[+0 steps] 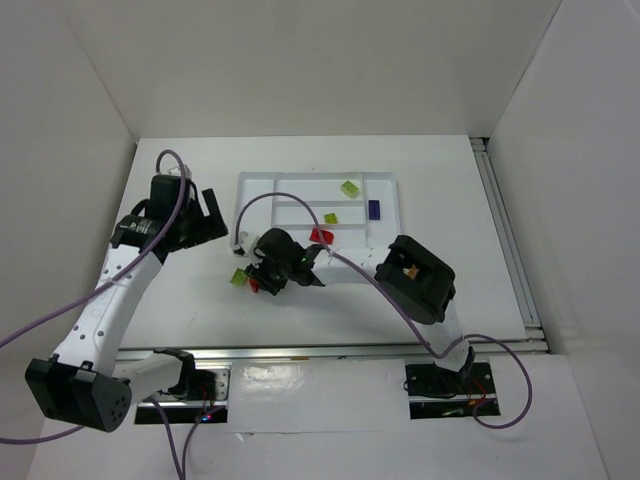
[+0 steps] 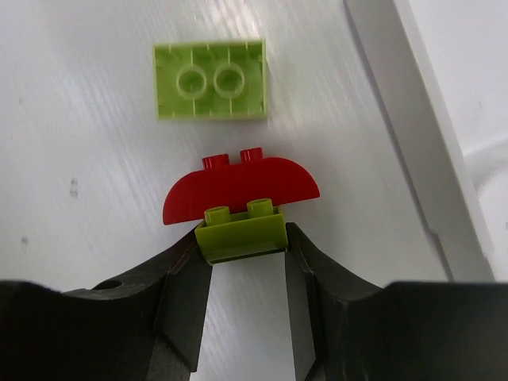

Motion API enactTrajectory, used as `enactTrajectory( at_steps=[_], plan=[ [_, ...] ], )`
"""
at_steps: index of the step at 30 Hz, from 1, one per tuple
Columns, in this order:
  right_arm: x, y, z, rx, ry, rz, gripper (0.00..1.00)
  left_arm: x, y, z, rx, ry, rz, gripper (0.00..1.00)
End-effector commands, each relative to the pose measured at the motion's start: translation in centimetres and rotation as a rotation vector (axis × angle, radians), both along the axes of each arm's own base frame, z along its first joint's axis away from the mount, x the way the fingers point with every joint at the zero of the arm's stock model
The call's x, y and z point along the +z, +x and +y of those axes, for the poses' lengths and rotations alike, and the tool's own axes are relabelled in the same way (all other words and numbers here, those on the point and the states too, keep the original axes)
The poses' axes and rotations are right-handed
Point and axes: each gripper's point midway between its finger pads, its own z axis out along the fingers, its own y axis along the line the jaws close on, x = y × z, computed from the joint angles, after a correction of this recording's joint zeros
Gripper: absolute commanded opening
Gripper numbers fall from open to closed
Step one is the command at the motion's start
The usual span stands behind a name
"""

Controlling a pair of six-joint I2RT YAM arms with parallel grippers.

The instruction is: Sort the legos into containers by color

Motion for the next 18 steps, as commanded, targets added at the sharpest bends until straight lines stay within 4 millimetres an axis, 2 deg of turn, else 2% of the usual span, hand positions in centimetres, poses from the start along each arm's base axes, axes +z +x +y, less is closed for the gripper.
enactTrajectory(
  at_steps=[1,2,3,4,6,7,9,10,11,13,14,15,16,17,18],
  plan=[
    [5.4,0.0,-0.5,-0.040,0.099,-0.057,0.19,-0.5,0.3,-0.6,-0.062,-0.003,0.012,0.92],
    [4.6,-0.8,-1.7,-0.040,0.077,-0.044,0.19,-0.5,0.2,-1.2,-0.086,-0.029,0.016,0.92],
    [6.6,-0.6,-2.3,-0.074,0.111,-0.071,0.19,-0.7,0.2,-1.7,-0.123,-0.036,0.029,0.92],
    [6.2,-1.0,-3.4,-0.091,0.097,-0.065,0.19,-1.4,0.1,-2.9,-0.206,-0.066,0.047,0.92],
    [7.1,-1.2,-4.6,-0.121,0.098,-0.081,0.19,-2.3,-0.3,-4.3,-0.302,-0.101,0.085,0.94],
    [8.9,-0.9,-5.3,-0.147,0.123,-0.118,0.19,-3.2,-0.7,-4.7,-0.330,-0.119,0.115,0.94],
    [9.4,-1.3,-6.7,-0.171,0.126,-0.128,0.18,-3.8,-1.1,-6.8,-0.419,-0.197,0.135,0.94],
    [11.1,-1.2,-7.4,-0.200,0.155,-0.154,0.18,-4.4,-1.6,-7.9,-0.458,-0.234,0.155,0.93],
    [10.8,-1.6,-8.3,-0.216,0.151,-0.151,0.18,-3.6,-1.8,-9.6,-0.533,-0.320,0.129,0.93],
    [11.9,-1.7,-9.0,-0.230,0.177,-0.174,0.18,-3.3,-2.4,-11.9,-0.614,-0.417,0.121,0.93],
    [13.1,-1.7,-9.4,-0.246,0.205,-0.187,0.18,-3.3,-3.1,-13.0,-0.639,-0.499,0.135,0.93],
    [13.8,-1.8,-9.5,-0.247,0.221,-0.194,0.18,-2.7,-2.9,-13.9,-0.678,-0.531,0.097,0.93],
    [14.0,-1.9,-9.7,-0.247,0.225,-0.196,0.18,-3.0,-3.0,-14.8,-0.702,-0.565,0.116,0.93],
    [15.0,-2.0,-9.8,-0.253,0.253,-0.200,0.18,-2.5,-3.0,-15.2,-0.709,-0.596,0.105,0.93],
    [15.0,-2.2,-10.0,-0.253,0.253,-0.200,0.18,-2.4,-3.7,-16.1,-0.751,-0.654,0.126,0.93]
  ],
)
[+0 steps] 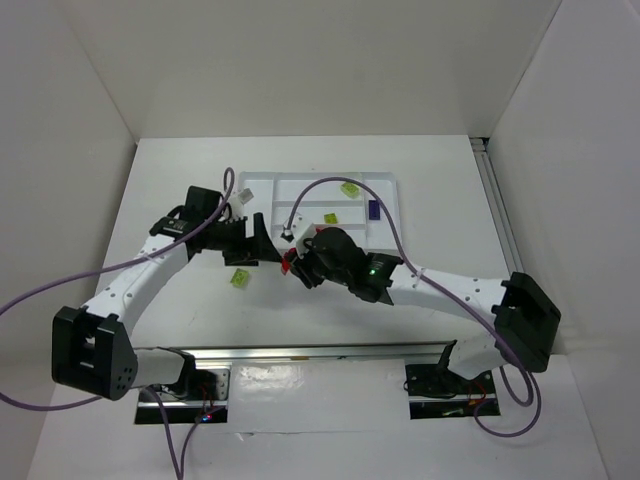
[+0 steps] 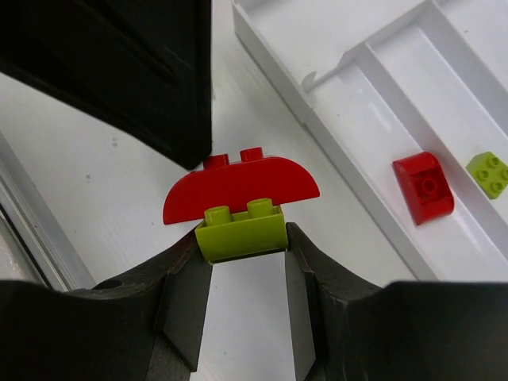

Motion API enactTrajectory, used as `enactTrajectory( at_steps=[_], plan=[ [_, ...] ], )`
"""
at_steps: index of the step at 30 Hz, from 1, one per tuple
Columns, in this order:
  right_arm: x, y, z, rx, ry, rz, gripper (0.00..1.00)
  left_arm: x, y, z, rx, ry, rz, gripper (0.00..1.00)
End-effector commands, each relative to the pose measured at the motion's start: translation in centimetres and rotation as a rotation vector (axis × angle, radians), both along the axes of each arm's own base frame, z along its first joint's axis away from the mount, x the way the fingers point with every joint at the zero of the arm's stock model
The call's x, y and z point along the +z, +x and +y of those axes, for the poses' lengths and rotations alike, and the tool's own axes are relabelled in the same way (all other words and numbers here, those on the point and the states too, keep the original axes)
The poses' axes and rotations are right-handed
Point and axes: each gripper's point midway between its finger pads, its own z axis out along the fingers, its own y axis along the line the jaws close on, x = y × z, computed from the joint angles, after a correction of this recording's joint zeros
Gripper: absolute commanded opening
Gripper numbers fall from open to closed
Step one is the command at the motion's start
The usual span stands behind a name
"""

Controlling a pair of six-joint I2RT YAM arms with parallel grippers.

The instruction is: Sort the legos into containers by color

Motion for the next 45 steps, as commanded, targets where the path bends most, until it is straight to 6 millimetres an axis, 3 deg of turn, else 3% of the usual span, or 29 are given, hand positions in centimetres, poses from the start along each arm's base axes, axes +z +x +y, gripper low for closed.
enactTrajectory(
  at_steps=[1,7,18,23,35,38,42,43,44,45],
  plan=[
    [2.2,0.3,-0.3,-0.039,0.069,-0.038,0.18,3.9,0.2,-4.1,-0.153,-0.264,-0.077,0.93],
    [3.1,0.3,-1.1,-0.069,0.082,-0.052,0.17,4.4,-0.2,-5.9,-0.217,-0.370,-0.045,0.94],
    [3.9,0.0,-1.7,-0.065,0.094,-0.068,0.17,4.1,-0.1,-7.2,-0.252,-0.431,-0.007,0.83],
    [3.5,0.1,-1.9,-0.073,0.084,-0.067,0.17,4.8,-0.1,-7.5,-0.271,-0.506,0.002,0.68],
    [2.8,0.2,-2.1,-0.082,0.066,-0.062,0.17,5.1,0.3,-6.4,-0.235,-0.501,-0.003,0.50],
    [2.8,0.0,-2.0,-0.073,0.068,-0.058,0.17,5.2,0.4,-6.4,-0.238,-0.503,-0.014,0.42],
    [2.8,0.0,-2.0,-0.073,0.068,-0.058,0.17,5.0,0.4,-6.5,-0.243,-0.507,-0.002,0.24],
    [2.8,0.2,-2.1,-0.083,0.065,-0.062,0.17,4.9,0.2,-6.4,-0.239,-0.505,0.011,0.14],
    [3.1,0.3,-2.3,-0.094,0.070,-0.071,0.17,4.7,0.5,-6.1,-0.226,-0.496,0.008,0.14],
    [3.0,0.4,-2.5,-0.102,0.060,-0.071,0.17,4.7,0.8,-6.1,-0.211,-0.485,0.004,0.08]
  ],
)
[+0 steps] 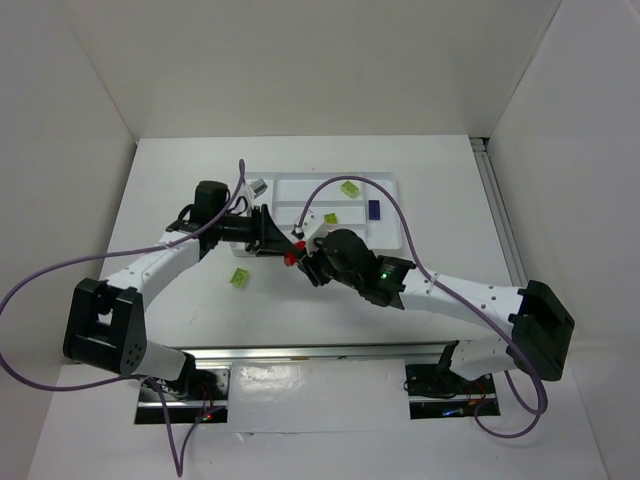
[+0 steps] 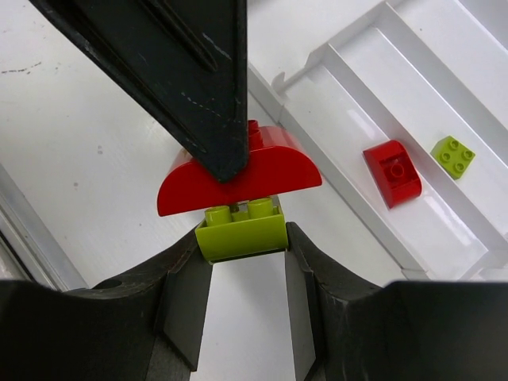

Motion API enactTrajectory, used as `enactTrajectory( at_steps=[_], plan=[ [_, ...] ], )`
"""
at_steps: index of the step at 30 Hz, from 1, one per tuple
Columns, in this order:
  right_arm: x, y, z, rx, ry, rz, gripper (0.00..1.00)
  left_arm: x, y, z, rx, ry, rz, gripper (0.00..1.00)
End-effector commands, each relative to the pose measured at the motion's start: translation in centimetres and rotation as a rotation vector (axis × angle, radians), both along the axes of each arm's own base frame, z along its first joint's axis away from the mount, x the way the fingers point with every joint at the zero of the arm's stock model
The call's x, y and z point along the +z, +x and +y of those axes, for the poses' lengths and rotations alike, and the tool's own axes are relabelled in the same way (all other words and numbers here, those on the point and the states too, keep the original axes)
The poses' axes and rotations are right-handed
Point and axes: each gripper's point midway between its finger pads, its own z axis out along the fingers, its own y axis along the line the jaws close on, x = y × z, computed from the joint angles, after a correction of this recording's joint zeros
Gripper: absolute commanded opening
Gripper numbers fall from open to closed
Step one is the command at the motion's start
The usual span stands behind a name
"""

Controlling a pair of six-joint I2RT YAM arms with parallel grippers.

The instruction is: Sort the legos into containers by color

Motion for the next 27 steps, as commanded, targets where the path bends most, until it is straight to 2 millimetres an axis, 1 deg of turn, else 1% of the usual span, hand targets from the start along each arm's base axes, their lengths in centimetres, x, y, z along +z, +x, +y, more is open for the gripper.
enactTrajectory(
  at_steps=[1,2,3,4,5,6,7,8,9,10,11,12,13,14,15,16,17,18,19,21,22,24,25,27],
  plan=[
    [1.1,0.4,-0.6,-0.038,0.021,-0.034,0.17,0.5,0.5,0.6,0.012,0.000,-0.038,0.06],
    [0.8,0.6,-1.2,-0.077,0.005,-0.026,0.17,0.7,1.1,1.0,0.040,0.014,-0.029,0.06],
    [1.2,0.9,-1.2,-0.093,0.020,-0.028,0.17,0.3,1.8,1.5,0.074,0.047,-0.045,0.06],
    [0.9,0.9,-1.5,-0.112,0.008,-0.019,0.17,-0.1,2.3,1.7,0.096,0.078,-0.037,0.03],
    [0.7,1.0,-1.9,-0.133,0.000,-0.012,0.17,-0.2,2.9,2.4,0.130,0.108,-0.037,0.00],
    [1.2,1.2,-2.4,-0.169,0.005,-0.011,0.17,0.1,3.3,2.7,0.146,0.143,-0.042,0.00],
    [1.0,1.3,-2.8,-0.197,0.003,-0.007,0.17,-0.7,4.3,3.3,0.199,0.204,-0.041,0.00],
    [1.4,1.7,-3.5,-0.245,0.004,-0.019,0.17,-1.0,4.8,3.6,0.220,0.229,-0.033,0.00],
    [1.0,1.8,-4.1,-0.275,-0.010,-0.013,0.17,-0.5,5.6,3.8,0.244,0.244,-0.057,0.00],
    [1.6,2.1,-4.3,-0.320,0.012,-0.005,0.17,-1.5,6.5,4.4,0.287,0.292,-0.047,0.00],
    [1.7,2.6,-5.1,-0.365,0.011,-0.001,0.17,-2.4,7.2,4.5,0.306,0.313,-0.022,0.00],
    [1.3,2.8,-5.9,-0.430,-0.001,0.015,0.17,-2.3,8.0,4.4,0.325,0.327,-0.021,0.00],
    [1.6,3.4,-6.5,-0.476,0.001,0.021,0.17,-3.0,8.6,4.3,0.347,0.366,-0.026,0.00],
    [1.3,4.0,-7.5,-0.521,-0.001,0.030,0.17,-3.6,9.2,4.3,0.371,0.395,-0.017,0.00],
    [1.5,4.3,-8.4,-0.571,-0.006,0.028,0.17,-4.2,9.7,3.5,0.381,0.430,-0.016,0.00],
    [1.6,4.7,-8.8,-0.617,0.024,0.037,0.17,-5.0,10.6,3.9,0.440,0.482,-0.011,0.00],
    [1.1,5.2,-9.8,-0.661,0.022,0.045,0.17,-5.6,10.5,3.4,0.443,0.502,-0.002,0.00],
    [2.0,5.4,-10.5,-0.696,0.060,0.039,0.17,-5.7,11.5,3.5,0.460,0.509,-0.015,0.00],
    [1.9,5.9,-11.4,-0.733,0.079,0.047,0.17,-6.0,11.8,3.1,0.464,0.516,-0.007,0.00],
    [2.1,6.1,-12.1,-0.746,0.104,0.059,0.17,-6.5,12.3,2.6,0.451,0.526,0.007,0.00],
    [2.1,6.3,-12.4,-0.756,0.104,0.059,0.17,-7.1,13.2,2.3,0.452,0.554,0.005,0.00],
    [2.4,6.6,-12.9,-0.767,0.116,0.062,0.17,-7.7,13.4,1.7,0.449,0.592,0.010,0.00],
    [2.3,6.6,-12.8,-0.759,0.118,0.068,0.17,-7.7,13.9,1.8,0.459,0.604,0.009,0.00],
    [2.3,6.5,-12.8,-0.759,0.118,0.068,0.17,-9.2,14.2,1.8,0.466,0.644,0.019,0.00]
  ],
)
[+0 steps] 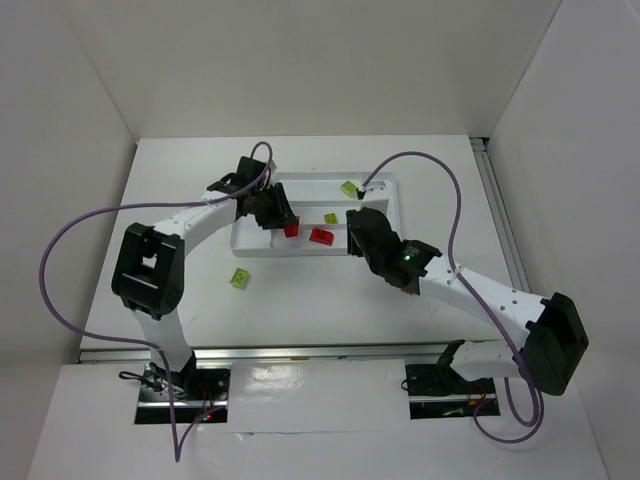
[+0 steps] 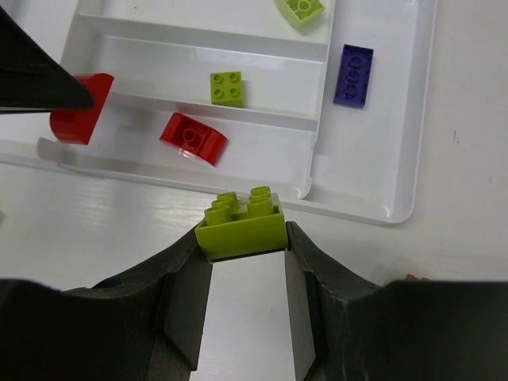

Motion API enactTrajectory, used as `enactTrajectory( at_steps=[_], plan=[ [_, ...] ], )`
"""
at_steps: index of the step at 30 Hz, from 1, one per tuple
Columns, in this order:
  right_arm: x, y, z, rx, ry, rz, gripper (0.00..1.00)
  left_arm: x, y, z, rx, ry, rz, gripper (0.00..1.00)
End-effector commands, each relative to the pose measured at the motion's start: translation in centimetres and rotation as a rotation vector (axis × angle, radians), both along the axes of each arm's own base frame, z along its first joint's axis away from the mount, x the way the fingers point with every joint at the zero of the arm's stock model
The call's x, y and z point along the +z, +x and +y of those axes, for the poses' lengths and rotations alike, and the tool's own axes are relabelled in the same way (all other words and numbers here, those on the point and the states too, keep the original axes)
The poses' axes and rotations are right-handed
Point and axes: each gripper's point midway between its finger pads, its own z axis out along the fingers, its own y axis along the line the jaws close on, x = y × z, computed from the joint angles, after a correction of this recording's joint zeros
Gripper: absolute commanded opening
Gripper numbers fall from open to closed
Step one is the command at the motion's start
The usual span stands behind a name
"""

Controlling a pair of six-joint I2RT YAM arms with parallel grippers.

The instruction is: Sort the legos into containers by color

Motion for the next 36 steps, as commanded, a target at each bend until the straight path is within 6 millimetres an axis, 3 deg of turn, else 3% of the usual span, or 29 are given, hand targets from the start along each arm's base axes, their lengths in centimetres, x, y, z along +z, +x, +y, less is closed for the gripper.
enactTrajectory(
  at_steps=[1,3,5,7,8,11,12,14,19,21,22,24,25,26,27,28,29,30,31,32,33,34,36],
  plan=[
    [1.8,0.1,-0.7,-0.040,0.045,-0.027,0.17,-0.3,1.2,-0.3,0.041,0.056,-0.011,0.04],
    [1.8,0.1,-0.7,-0.040,0.045,-0.027,0.17,-1.3,1.3,-0.5,0.050,0.077,0.010,0.09],
    [1.4,0.0,-0.6,-0.033,0.042,-0.017,0.17,-1.6,1.1,-0.4,0.056,0.109,0.023,0.28],
    [1.4,0.1,-0.9,-0.042,0.042,-0.017,0.17,-1.7,1.0,-0.7,0.052,0.116,0.020,0.37],
    [1.4,0.1,-0.9,-0.042,0.042,-0.017,0.17,-1.3,0.8,-1.0,0.043,0.112,0.011,0.50],
    [1.1,0.1,-0.8,-0.030,0.038,-0.014,0.17,0.0,0.7,-1.0,0.051,0.121,-0.019,0.71],
    [1.1,0.1,-0.8,-0.030,0.038,-0.014,0.17,0.0,0.8,-0.8,0.057,0.127,-0.022,0.84],
    [0.4,0.3,-0.8,-0.032,0.027,0.003,0.17,0.4,0.8,-0.8,0.058,0.123,-0.032,0.93],
    [0.4,0.7,1.1,0.053,0.033,0.013,0.17,1.8,0.4,-0.5,0.064,0.126,-0.042,0.93],
    [-0.9,1.0,2.6,0.103,0.018,0.059,0.17,4.0,1.0,0.0,0.099,0.147,-0.111,0.92],
    [0.0,1.7,3.6,0.113,0.037,0.046,0.17,6.1,0.7,0.4,0.121,0.158,-0.165,0.90],
    [-1.4,2.9,5.0,0.136,0.002,0.073,0.17,8.0,0.6,2.1,0.208,0.196,-0.197,0.90],
    [-0.3,3.9,6.1,0.137,0.025,0.047,0.17,8.4,0.2,3.8,0.259,0.260,-0.206,0.90],
    [-0.3,5.0,5.9,0.123,0.030,0.053,0.17,10.5,-0.1,4.9,0.301,0.248,-0.241,0.89],
    [-1.5,5.9,6.7,0.146,0.022,0.076,0.17,10.3,-0.5,6.5,0.330,0.259,-0.228,0.89],
    [-0.2,7.3,7.4,0.145,0.055,0.050,0.17,10.7,-0.7,7.2,0.350,0.243,-0.229,0.89],
    [-0.2,8.7,7.1,0.136,0.061,0.048,0.17,10.9,-1.1,8.1,0.369,0.246,-0.227,0.89],
    [-2.1,9.5,7.8,0.153,0.056,0.090,0.17,11.6,-1.6,9.3,0.393,0.242,-0.235,0.89],
    [-2.3,10.5,8.0,0.144,0.055,0.091,0.17,11.1,-2.3,9.6,0.391,0.251,-0.220,0.88],
    [-1.1,11.6,9.2,0.166,0.071,0.067,0.17,10.9,-2.6,10.4,0.412,0.269,-0.216,0.88],
    [-1.7,12.4,9.2,0.154,0.061,0.081,0.17,10.5,-3.3,11.3,0.425,0.293,-0.193,0.88],
    [-3.9,12.9,9.9,0.164,0.042,0.125,0.17,10.0,-4.2,11.6,0.423,0.298,-0.187,0.88],
    [-3.7,14.2,10.9,0.170,0.040,0.115,0.17,9.3,-5.2,12.3,0.439,0.299,-0.172,0.88]
  ],
)
